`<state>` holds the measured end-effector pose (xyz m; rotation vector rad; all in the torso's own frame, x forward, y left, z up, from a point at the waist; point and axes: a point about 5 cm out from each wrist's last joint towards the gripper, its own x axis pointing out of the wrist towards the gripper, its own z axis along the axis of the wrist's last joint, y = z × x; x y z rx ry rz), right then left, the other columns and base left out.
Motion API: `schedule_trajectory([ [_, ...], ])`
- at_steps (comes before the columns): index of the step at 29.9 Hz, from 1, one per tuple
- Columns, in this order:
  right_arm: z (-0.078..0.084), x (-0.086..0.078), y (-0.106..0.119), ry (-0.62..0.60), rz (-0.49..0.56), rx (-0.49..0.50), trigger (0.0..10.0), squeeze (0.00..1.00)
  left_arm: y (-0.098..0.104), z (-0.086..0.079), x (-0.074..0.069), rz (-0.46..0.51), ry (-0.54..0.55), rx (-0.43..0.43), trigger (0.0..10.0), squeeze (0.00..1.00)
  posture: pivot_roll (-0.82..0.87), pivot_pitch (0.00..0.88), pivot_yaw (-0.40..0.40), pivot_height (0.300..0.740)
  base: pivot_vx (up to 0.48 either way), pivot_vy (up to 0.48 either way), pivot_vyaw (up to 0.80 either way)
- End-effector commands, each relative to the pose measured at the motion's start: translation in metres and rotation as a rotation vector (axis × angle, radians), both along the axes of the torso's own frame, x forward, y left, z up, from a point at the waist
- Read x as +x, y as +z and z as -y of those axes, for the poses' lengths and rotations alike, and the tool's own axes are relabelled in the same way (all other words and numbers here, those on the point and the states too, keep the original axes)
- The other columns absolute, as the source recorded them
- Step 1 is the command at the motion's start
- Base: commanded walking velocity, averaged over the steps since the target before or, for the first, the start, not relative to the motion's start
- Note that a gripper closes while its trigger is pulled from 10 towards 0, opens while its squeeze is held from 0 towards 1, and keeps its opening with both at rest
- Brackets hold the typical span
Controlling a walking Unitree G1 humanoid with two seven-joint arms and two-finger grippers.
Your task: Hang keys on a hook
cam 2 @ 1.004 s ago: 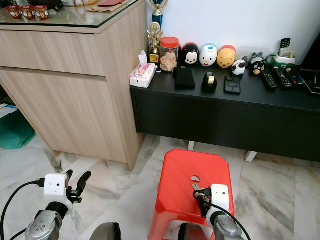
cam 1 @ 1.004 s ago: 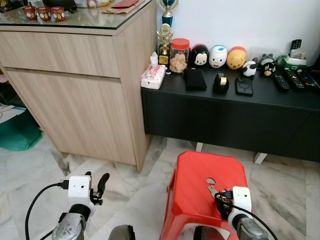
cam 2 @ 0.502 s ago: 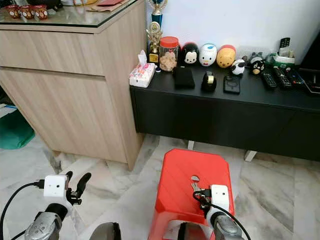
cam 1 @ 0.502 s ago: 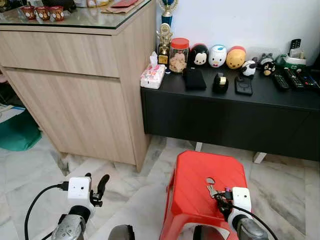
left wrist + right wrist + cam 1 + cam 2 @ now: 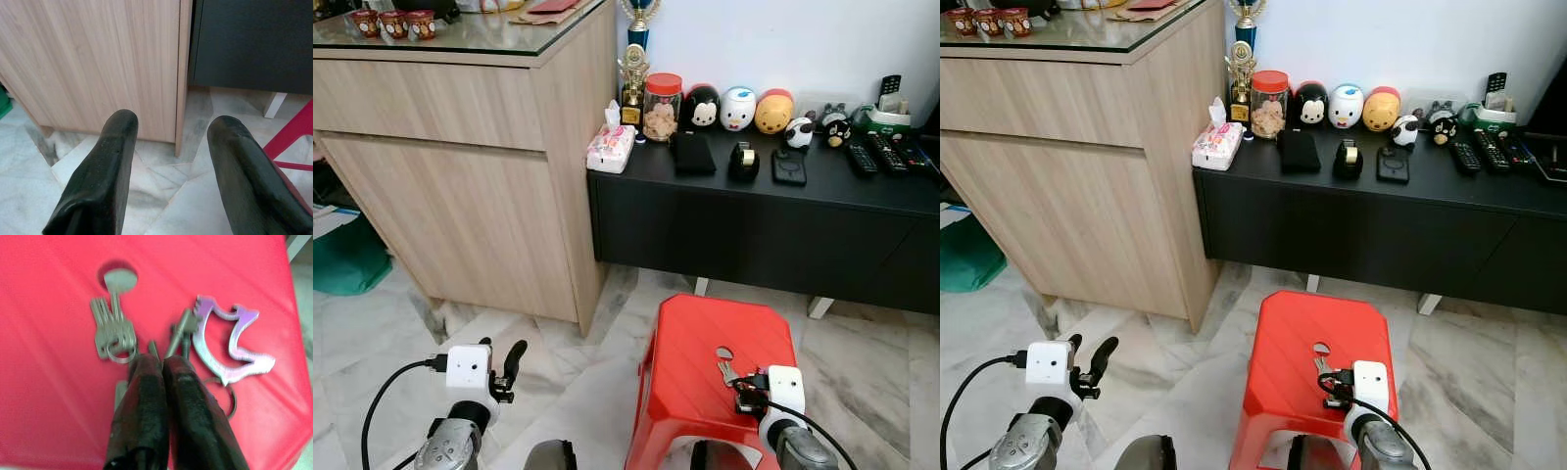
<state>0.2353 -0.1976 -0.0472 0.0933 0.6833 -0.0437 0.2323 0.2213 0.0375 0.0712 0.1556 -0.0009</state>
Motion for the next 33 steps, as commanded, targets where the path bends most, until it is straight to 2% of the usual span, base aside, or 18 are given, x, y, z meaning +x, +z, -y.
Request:
schedule_trajectory([
  [1,0.000,0.012,0.011,-0.027,0.083,0.021,0.0,0.00,-0.004,0.001,0.001,-0.022,-0.006,0.011,10.0,0.00,0.07,0.003,-0.033,0.611,0.000,0.000,0.00],
  [7,-0.001,0.021,0.023,-0.043,0.203,0.061,0.0,0.00,-0.004,0.002,0.002,-0.023,-0.003,0.009,10.0,0.00,0.07,0.000,-0.034,0.611,0.000,0.000,0.00],
  [8,0.000,0.022,0.025,-0.046,0.220,0.065,0.3,0.00,-0.005,0.002,0.002,-0.024,-0.004,0.009,10.0,0.00,0.07,0.000,-0.035,0.611,0.000,0.000,0.00],
  [9,0.000,0.023,0.027,-0.049,0.233,0.068,1.3,0.00,-0.005,0.002,0.003,-0.024,-0.004,0.009,10.0,0.00,0.07,0.000,-0.035,0.611,0.000,0.000,0.00],
  [10,0.000,0.023,0.027,-0.052,0.241,0.072,3.2,0.00,-0.005,0.002,0.003,-0.024,-0.004,0.009,10.0,0.00,0.07,0.000,-0.035,0.611,0.000,0.000,0.00],
  [11,0.000,0.023,0.027,-0.050,0.240,0.072,4.6,0.00,-0.005,0.002,0.003,-0.024,-0.004,0.008,10.0,0.00,0.07,0.000,-0.035,0.611,0.000,0.000,0.00],
  [12,-0.001,0.021,0.026,-0.041,0.230,0.065,10.0,0.00,-0.005,0.002,0.003,-0.024,-0.004,0.008,10.0,0.00,0.07,0.000,-0.035,0.611,0.000,0.000,0.00],
  [16,0.000,0.012,0.014,-0.029,0.128,0.026,10.0,0.00,-0.006,0.002,0.004,-0.026,-0.003,0.009,10.0,0.00,0.07,0.000,-0.035,0.611,0.000,0.000,0.00],
  [17,0.000,0.010,0.011,-0.050,0.098,0.041,10.0,1.00,-0.006,0.002,0.004,-0.025,-0.003,0.009,10.0,0.00,0.07,0.000,-0.036,0.611,0.000,0.000,0.00],
  [23,-0.002,0.008,0.006,-0.086,0.035,0.068,10.0,1.00,-0.006,0.002,0.004,-0.025,-0.001,0.010,10.0,0.00,0.07,0.000,-0.036,0.611,0.000,0.000,0.00],
  [33,-0.004,0.011,0.006,-0.074,0.015,0.076,10.0,1.00,-0.006,0.001,0.002,-0.027,0.003,0.011,10.0,0.00,0.07,0.000,-0.038,0.611,0.000,0.000,0.00],
])
